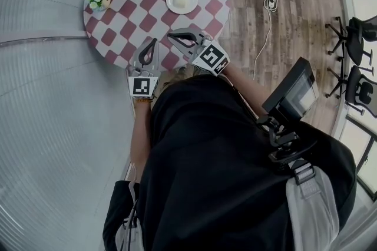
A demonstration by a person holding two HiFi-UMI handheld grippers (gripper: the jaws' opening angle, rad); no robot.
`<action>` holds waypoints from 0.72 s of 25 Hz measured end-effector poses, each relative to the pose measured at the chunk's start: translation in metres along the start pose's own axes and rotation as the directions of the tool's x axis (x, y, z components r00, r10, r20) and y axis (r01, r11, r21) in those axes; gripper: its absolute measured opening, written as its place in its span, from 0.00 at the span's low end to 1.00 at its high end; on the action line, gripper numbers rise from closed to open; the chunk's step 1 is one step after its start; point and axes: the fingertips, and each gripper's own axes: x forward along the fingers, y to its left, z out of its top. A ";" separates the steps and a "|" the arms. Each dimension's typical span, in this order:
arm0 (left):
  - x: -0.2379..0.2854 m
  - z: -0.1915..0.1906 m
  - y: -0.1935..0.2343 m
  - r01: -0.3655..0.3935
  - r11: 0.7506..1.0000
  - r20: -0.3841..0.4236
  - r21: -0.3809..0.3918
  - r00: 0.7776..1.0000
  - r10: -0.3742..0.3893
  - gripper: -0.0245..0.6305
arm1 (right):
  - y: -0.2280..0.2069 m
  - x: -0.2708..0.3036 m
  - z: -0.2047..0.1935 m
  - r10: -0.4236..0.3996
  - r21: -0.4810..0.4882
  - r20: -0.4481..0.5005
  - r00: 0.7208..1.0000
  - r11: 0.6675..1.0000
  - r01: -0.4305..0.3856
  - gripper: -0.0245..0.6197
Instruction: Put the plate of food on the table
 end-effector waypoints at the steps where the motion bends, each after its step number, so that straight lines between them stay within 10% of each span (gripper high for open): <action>1: -0.001 -0.002 -0.001 0.001 1.000 -0.005 0.000 1.000 -0.001 0.04 | -0.001 0.000 -0.004 -0.004 0.007 -0.005 1.000 1.000 0.004 0.05; 18: -0.015 -0.011 -0.010 -0.002 1.000 -0.028 -0.017 1.000 0.002 0.04 | -0.001 -0.005 -0.021 -0.027 0.031 -0.033 0.999 0.999 0.028 0.05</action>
